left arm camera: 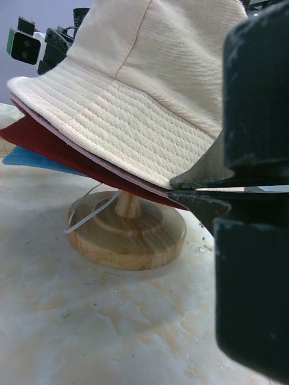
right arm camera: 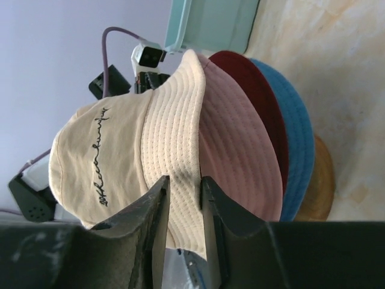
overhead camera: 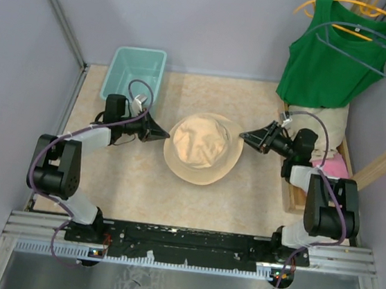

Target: Stack the hats

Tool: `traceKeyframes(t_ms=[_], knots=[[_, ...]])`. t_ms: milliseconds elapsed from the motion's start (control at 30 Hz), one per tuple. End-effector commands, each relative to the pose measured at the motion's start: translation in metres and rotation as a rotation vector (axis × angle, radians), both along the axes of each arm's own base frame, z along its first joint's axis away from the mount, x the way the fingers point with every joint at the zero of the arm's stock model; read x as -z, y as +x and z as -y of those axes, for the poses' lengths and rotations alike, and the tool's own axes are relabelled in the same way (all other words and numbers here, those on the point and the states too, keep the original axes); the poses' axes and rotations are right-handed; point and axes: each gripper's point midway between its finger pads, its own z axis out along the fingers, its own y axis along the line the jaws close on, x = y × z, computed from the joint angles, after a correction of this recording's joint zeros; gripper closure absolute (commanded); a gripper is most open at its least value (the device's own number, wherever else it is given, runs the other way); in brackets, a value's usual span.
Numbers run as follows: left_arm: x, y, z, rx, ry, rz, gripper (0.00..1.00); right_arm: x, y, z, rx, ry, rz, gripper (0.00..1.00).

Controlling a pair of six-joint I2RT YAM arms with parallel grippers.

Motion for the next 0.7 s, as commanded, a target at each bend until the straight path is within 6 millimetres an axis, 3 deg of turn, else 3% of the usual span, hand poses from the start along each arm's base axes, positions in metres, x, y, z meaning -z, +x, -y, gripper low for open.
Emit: traceKeyframes(t_ms=[0, 67, 100, 167, 400, 667], knots=[[-0.007, 0.012, -0.002, -0.006, -0.006, 0.034, 1.00, -0.021, -0.001, -0.018, -0.060, 0.055, 0.078, 0.81], [-0.007, 0.012, -0.002, -0.006, -0.010, 0.038, 1.00, -0.017, -0.001, -0.023, -0.062, 0.072, 0.060, 0.97], [-0.007, 0.012, -0.002, -0.005, -0.010, 0.037, 1.00, -0.015, 0.000, -0.023, -0.054, 0.081, 0.053, 1.00], [-0.006, 0.012, -0.002, -0.003, -0.010, 0.038, 1.00, -0.007, 0.000, -0.020, -0.026, 0.083, 0.028, 1.00], [0.006, 0.007, -0.002, 0.003, -0.007, 0.015, 1.00, 0.055, 0.000, -0.008, 0.053, -0.126, -0.117, 1.00], [0.031, 0.004, -0.013, -0.013, 0.031, -0.015, 1.00, 0.091, -0.011, 0.004, 0.060, -0.295, -0.183, 1.00]])
